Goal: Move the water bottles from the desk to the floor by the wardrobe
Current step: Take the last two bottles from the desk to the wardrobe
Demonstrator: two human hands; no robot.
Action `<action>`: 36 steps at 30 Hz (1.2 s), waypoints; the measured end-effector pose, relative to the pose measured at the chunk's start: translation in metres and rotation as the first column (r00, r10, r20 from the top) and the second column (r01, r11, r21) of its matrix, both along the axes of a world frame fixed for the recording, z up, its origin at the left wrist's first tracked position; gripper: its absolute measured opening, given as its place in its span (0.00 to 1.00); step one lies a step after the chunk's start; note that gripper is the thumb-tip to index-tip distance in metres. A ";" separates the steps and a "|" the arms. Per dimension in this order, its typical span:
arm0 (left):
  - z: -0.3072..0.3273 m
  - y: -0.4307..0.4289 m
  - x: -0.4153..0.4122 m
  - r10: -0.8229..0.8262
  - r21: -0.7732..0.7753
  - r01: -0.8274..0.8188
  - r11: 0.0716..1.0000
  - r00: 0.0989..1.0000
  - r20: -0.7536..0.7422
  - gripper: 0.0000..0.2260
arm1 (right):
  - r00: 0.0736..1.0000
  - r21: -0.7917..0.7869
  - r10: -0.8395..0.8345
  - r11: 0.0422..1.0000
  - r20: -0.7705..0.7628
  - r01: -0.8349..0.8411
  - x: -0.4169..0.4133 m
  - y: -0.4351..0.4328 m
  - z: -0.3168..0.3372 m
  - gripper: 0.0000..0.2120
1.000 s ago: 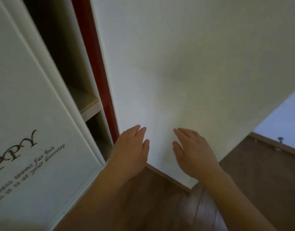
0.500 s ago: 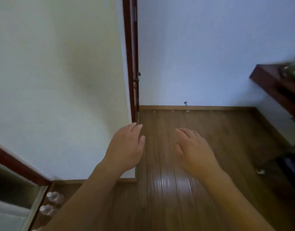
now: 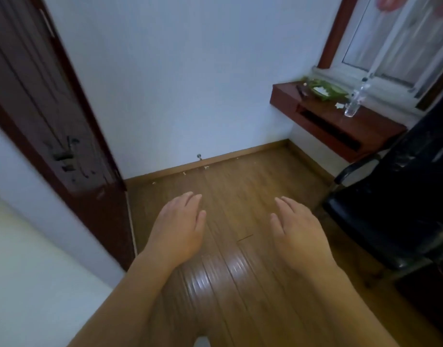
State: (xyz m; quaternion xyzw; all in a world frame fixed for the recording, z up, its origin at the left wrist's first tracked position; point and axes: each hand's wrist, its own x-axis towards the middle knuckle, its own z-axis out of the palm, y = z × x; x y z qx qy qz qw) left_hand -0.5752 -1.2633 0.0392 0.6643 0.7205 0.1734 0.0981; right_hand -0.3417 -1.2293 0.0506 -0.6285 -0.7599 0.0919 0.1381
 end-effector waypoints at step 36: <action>0.016 0.488 0.245 -0.344 -0.051 0.341 0.939 0.937 -0.066 0.21 | 0.942 -0.046 -0.335 0.941 0.029 0.336 0.252 0.413 0.005 0.23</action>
